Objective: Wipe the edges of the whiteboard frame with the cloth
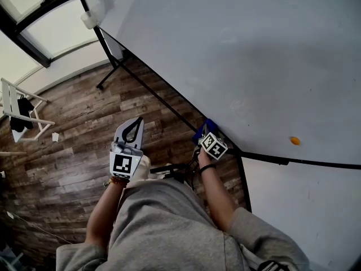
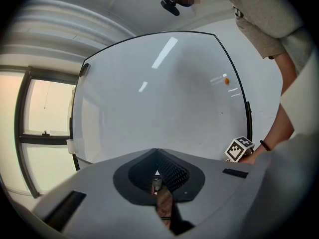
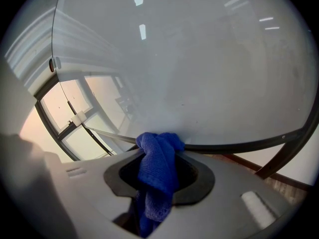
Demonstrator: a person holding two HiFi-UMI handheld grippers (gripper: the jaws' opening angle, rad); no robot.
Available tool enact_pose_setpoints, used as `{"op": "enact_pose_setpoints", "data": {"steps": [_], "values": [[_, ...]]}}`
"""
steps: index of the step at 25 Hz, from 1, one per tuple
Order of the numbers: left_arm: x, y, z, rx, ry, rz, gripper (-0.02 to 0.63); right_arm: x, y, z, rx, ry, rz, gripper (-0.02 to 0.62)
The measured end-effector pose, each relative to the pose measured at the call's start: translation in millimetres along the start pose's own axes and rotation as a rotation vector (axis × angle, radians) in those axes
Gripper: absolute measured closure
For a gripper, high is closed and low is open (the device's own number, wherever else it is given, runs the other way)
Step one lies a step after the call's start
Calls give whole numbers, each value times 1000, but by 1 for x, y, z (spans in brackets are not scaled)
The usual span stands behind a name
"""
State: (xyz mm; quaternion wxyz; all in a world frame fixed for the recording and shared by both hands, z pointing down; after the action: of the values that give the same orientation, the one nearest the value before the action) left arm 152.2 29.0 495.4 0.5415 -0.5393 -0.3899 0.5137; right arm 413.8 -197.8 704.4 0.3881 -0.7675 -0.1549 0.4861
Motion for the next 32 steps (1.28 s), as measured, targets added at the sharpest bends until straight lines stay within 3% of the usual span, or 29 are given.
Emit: {"op": "enact_pose_setpoints", "data": {"steps": [17,32], "values": [[-27,9,61,-3,-63,-3,597,-17,4,33,-28,-64,8,456],[-56,19,100,-12,-206,26,598,-30,9,55,-40,-142,-9,456]]}}
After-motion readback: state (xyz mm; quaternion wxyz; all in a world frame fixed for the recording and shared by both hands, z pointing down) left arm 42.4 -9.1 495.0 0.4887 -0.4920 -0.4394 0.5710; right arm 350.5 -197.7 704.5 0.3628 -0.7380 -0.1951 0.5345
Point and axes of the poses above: the fingertips, and each gripper's own axes: x backward along the fingers, z to its left, y out of its top, the point moved 5 cm from there along x, backward along the fingers, and after that the axes turned 11 degrees about x, right-handed, at the moved point
